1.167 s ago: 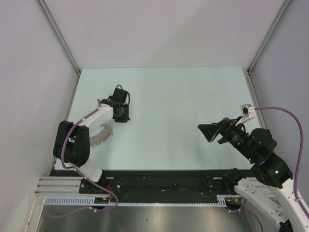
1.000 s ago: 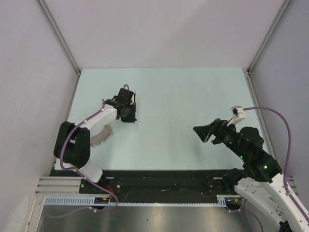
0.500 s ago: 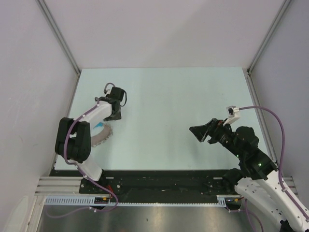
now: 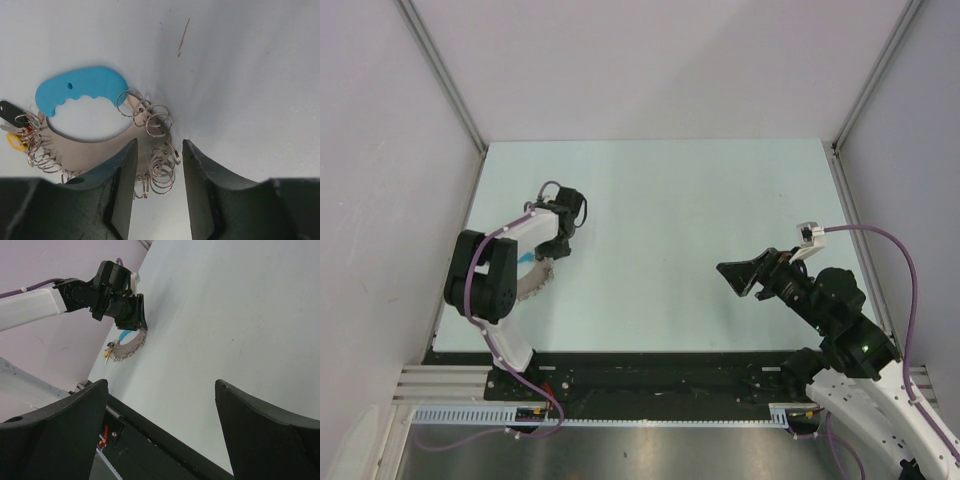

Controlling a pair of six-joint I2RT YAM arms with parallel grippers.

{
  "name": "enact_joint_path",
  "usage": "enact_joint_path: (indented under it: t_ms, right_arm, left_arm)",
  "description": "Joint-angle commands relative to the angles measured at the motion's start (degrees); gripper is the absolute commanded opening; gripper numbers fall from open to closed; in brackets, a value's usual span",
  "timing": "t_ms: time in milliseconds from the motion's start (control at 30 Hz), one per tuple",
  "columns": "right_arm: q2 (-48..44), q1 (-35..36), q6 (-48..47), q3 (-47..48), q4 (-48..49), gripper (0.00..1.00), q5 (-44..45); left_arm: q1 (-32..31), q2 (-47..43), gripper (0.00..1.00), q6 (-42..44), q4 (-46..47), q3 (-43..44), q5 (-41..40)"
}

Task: Remove the keys from the keyring

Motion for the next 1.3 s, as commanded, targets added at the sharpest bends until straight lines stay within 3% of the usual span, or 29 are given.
enact_joint_path:
  t_ms: [0, 333, 533, 900, 1067, 1267]
  right_arm:
    - [-0.70, 0.24, -0.91, 0.96, 1.81, 0.91, 0.41]
    - [-1.49, 0.24, -0.82, 0.96, 2.07, 0.91, 0.50]
    - [-1.84, 0.24, -0.56, 0.96, 1.89, 0.91, 0.58]
    - [2.19, 0.85, 0.40, -1.75, 5.92, 0.90, -0.38]
    - [6.94, 3.31, 2.69, -6.06, 15.68, 0.90, 1.81]
    - [16.32, 8.32, 2.96, -9.75, 27.89, 0.89, 11.38]
  left_arm:
    - [-0.24, 0.52, 0.45, -1.68, 0.25, 0.06, -0.20]
    - [-0.33, 3.07, 0.35, -1.77, 0.42, -0.20, 0.86]
    - [-0.33, 2.11, 0.02, -1.77, 0.60, -0.73, 1.90]
    - [-4.28, -9.04, 0.00, -0.98, 2.71, -1.70, 15.61]
    - [-7.53, -11.69, 0.00, -0.72, 4.29, -0.82, 23.69]
    - [-11.49, -13.45, 0.01, -2.82, 8.33, -0.29, 33.00]
